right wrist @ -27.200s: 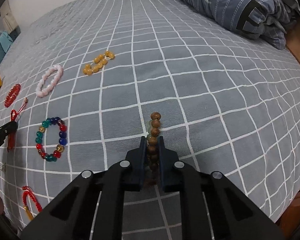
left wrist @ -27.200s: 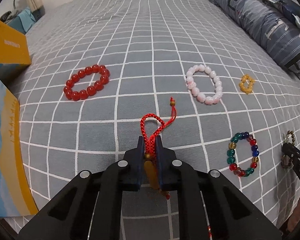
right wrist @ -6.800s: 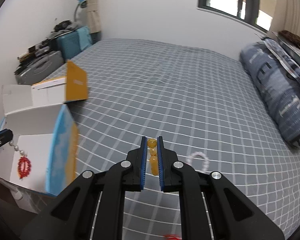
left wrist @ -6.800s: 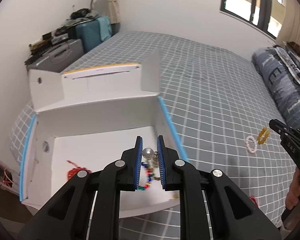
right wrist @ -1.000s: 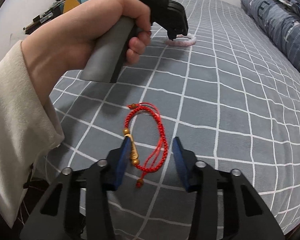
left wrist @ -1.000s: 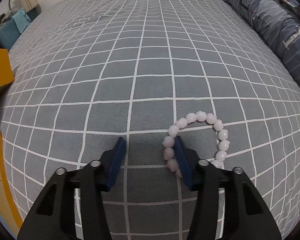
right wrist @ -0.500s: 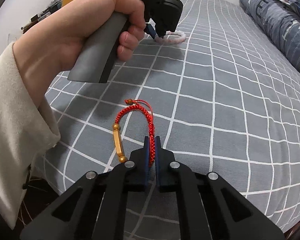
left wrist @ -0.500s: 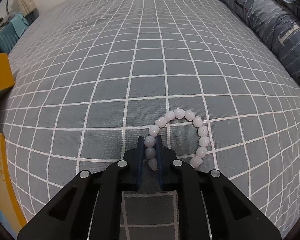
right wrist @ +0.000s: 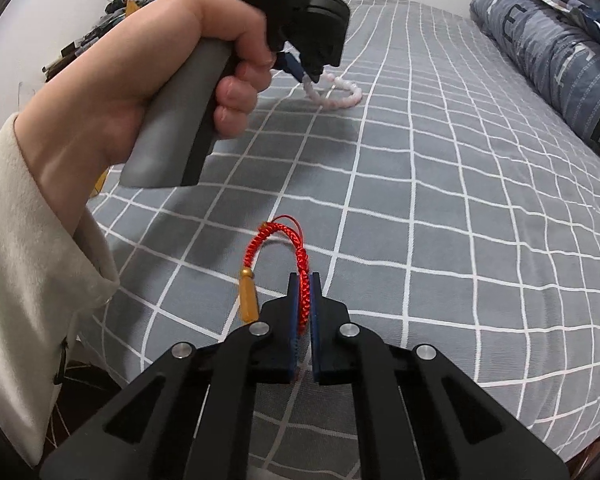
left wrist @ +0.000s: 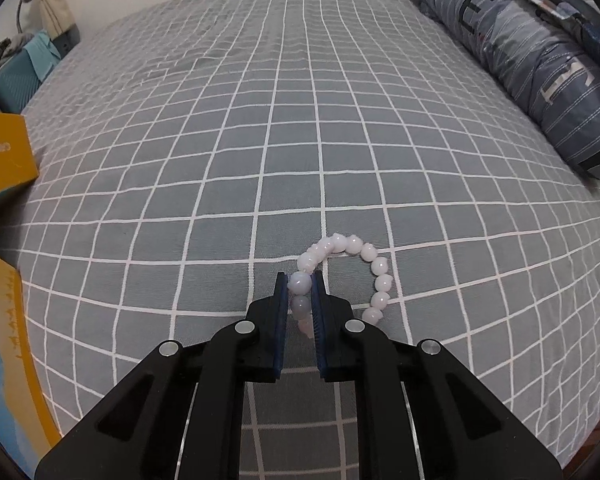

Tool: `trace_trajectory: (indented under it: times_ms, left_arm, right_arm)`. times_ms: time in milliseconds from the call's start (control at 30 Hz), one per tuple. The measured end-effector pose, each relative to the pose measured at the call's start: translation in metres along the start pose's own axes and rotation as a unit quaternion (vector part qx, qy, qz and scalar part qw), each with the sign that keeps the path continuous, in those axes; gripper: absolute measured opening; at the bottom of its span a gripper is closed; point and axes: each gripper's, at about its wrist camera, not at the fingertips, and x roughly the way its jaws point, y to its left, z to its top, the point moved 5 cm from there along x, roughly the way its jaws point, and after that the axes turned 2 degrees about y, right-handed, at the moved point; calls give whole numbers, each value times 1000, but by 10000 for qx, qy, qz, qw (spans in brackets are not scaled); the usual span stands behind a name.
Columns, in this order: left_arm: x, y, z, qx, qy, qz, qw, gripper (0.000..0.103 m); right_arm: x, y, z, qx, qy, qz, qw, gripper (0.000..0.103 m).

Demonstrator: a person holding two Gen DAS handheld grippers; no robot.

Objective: Organize jewelry
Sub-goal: 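Carry the pink bead and red cord bracelets over the open white box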

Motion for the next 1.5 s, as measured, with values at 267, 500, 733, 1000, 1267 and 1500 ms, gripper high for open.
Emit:
trace_trajectory:
  times_ms: [267,500,733,1000,1267,1500]
  left_arm:
    - [-31,6,-3,-152,-78,-269,9995,11]
    - [-68,6,-10,-76,-330,-347,9988,11]
    - [-102,11,-19,-27,-519,-434,9977,11]
    - [-145,24,-35,4,-769,-420,9962,11]
    - [-172,47,-50,4,-943,-254,9952,11]
    - [-192,78,-67,1,-1063,-17,9943,11]
  right_arm:
    - [-12,1,10,35,-153,-92,9998,4]
    - [-26,-2,19,148,-329,-201,9991,4]
    - [-43,-10,34,339,-538,-340,9974,4]
    - [-60,-29,55,598,-757,-518,9940,4]
    - [-70,-28,69,657,-859,-705,9916,4]
    - [-71,-20,88,637,-945,-757,9906,4]
